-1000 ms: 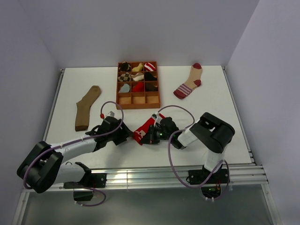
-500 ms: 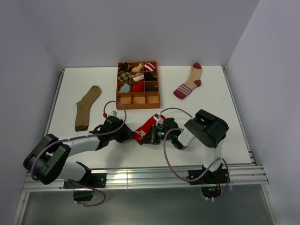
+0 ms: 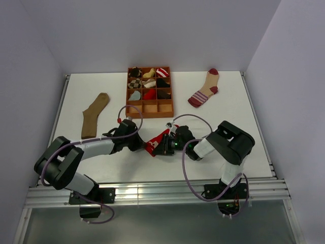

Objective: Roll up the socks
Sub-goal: Roll the sock at the center of the board.

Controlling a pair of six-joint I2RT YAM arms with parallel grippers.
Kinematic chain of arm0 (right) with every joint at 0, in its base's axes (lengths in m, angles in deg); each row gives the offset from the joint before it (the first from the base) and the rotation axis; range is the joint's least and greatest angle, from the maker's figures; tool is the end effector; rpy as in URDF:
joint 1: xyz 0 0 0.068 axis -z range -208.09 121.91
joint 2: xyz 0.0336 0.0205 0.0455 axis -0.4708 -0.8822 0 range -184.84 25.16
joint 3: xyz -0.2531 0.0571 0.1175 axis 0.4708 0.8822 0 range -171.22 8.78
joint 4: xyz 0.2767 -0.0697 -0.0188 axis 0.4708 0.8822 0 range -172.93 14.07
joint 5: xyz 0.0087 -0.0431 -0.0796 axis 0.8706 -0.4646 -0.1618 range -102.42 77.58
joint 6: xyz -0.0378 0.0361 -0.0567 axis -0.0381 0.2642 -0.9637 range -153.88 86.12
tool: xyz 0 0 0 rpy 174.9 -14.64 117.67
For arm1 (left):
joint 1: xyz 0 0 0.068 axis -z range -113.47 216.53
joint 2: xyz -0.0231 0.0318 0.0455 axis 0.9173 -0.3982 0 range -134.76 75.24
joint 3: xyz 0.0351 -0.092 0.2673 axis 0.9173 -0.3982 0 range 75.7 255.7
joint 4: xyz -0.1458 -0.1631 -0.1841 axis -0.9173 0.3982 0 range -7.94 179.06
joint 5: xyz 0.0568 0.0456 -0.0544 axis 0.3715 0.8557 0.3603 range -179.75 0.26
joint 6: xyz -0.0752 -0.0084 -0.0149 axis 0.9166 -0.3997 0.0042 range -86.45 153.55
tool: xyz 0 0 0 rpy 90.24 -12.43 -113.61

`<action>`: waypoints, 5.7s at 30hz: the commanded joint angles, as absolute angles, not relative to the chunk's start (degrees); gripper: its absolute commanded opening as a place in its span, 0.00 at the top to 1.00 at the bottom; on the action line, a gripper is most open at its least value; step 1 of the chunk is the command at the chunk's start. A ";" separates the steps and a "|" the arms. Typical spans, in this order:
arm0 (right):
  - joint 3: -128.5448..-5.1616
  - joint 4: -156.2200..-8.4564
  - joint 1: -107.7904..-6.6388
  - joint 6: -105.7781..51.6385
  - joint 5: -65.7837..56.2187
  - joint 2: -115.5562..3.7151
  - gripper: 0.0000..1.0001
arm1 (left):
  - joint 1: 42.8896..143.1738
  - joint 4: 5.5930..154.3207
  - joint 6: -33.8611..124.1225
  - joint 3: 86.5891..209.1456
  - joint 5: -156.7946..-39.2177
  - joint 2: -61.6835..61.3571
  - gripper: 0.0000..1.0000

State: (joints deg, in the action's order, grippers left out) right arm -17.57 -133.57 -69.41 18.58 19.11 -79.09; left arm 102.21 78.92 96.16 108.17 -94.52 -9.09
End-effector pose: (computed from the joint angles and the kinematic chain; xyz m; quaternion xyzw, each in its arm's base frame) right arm 0.2170 0.2364 0.0694 -0.0610 0.8316 0.5243 0.1729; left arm 0.2398 -0.1791 0.1078 -0.2035 0.9127 -0.2918 0.2008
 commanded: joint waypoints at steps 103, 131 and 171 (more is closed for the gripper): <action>-6.77 -137.17 -77.31 21.23 0.59 -79.08 0.87 | 106.17 81.09 97.54 108.74 -98.27 -15.99 0.87; -26.19 -88.48 -87.38 -2.68 -31.21 -51.38 0.52 | 106.52 108.50 91.21 126.84 -80.70 -15.63 1.00; -44.48 -77.49 -106.49 5.12 -59.27 -86.45 0.64 | 108.02 118.88 92.17 132.30 -79.02 -19.15 1.00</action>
